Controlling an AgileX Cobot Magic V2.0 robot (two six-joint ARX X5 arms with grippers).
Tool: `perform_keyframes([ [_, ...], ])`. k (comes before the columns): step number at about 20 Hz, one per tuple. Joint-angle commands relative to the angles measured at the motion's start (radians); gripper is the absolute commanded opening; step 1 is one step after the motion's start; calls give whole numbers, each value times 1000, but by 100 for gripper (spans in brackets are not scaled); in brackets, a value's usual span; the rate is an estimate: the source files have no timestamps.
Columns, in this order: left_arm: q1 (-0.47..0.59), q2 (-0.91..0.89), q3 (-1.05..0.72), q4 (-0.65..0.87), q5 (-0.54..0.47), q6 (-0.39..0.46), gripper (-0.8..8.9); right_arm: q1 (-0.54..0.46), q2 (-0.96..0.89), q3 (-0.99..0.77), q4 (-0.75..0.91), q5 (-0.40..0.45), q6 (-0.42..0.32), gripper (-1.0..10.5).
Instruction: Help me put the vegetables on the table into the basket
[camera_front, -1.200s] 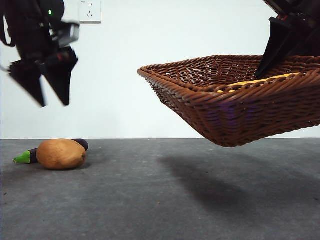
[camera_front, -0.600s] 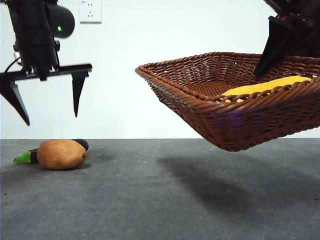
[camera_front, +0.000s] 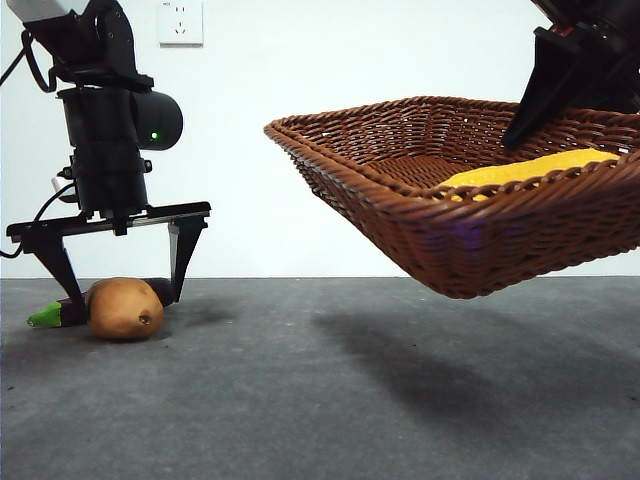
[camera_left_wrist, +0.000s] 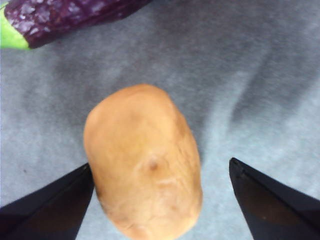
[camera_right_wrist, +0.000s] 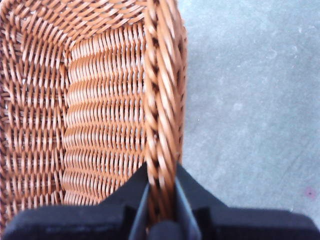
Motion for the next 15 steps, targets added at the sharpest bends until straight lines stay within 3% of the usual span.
perform_keyframes([
  [1, -1, 31, -3, 1, -8, -12, 449, 0, -7, -4, 16, -13, 0, -12],
  [2, -1, 33, -3, 1, -8, -2, 421, 0, -7, -4, 16, -13, 0, -12],
  [3, -2, 33, -3, 3, -16, 16, 306, 0, -7, -4, 16, -13, 1, -12],
  [4, -2, 33, -3, 4, -19, 46, 85, 0, -7, -4, 16, -13, 1, -12],
  [5, -2, 33, -3, 2, -19, 77, -9, 0, -7, -4, 15, -13, 1, -12],
  [10, -8, 11, -3, 6, -71, 312, -8, 0, -2, -5, 8, 5, 22, -12],
  [15, -13, -177, -3, 108, -50, 557, -8, 0, 50, -5, -9, 6, 66, -12],
])
